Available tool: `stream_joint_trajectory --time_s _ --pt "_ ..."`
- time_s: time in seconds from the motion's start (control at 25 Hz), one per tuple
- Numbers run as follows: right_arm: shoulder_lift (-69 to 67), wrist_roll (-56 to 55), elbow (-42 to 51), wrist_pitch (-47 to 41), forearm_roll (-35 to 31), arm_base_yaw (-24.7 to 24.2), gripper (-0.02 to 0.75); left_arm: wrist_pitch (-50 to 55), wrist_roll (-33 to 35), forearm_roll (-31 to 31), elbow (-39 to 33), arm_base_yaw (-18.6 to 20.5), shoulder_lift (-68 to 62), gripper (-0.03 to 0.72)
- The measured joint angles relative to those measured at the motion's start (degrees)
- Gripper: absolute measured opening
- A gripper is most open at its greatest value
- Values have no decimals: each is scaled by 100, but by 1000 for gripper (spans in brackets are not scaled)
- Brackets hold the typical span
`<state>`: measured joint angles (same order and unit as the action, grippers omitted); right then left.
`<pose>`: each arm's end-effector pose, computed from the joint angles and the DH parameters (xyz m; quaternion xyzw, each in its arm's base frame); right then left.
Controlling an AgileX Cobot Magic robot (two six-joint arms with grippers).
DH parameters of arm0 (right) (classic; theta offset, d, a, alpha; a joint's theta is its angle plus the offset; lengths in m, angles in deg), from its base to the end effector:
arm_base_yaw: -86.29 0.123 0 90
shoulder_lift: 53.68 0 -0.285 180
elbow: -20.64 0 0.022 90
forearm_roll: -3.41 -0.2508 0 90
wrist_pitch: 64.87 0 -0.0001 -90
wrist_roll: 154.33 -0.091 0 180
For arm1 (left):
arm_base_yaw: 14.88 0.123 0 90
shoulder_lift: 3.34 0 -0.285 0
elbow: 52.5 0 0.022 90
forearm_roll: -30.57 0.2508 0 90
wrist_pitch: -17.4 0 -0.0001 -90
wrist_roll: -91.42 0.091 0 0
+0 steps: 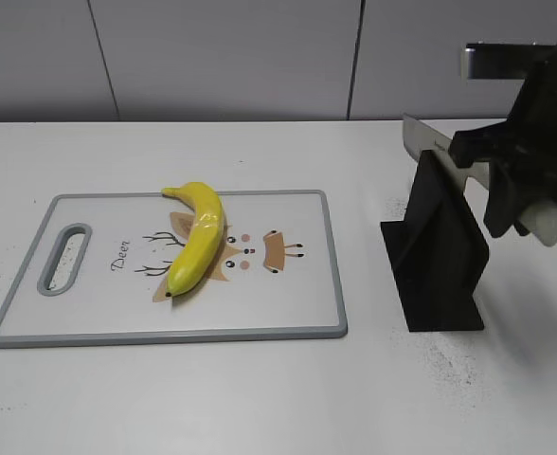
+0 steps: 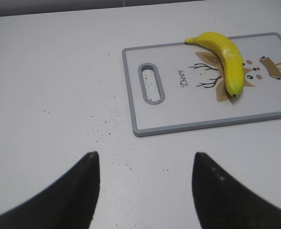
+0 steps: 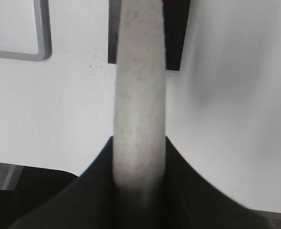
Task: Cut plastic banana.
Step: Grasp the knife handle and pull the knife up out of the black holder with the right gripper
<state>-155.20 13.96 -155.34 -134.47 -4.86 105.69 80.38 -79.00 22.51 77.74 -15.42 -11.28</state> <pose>0.2905 0.1153 0.2664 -0.0446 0.9957 0.0774 0.0223 -0.0044 -0.0113 0.2691 0.0797 0.8632 -0.0311 0.4976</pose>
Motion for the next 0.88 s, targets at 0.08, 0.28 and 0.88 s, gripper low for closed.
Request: stream_joint_trajectory --time_s 0.08,0.28,0.88 --pt "49 -31 -180 -28 36 0 163 0 0 0 0 0 0 586" --pt "161 -43 -692 -46 58 6 163 0 0 0 0 0 0 582" --pt "110 1983 -1738 -60 103 11 163 -105 481 -144 151 0 -470 574"
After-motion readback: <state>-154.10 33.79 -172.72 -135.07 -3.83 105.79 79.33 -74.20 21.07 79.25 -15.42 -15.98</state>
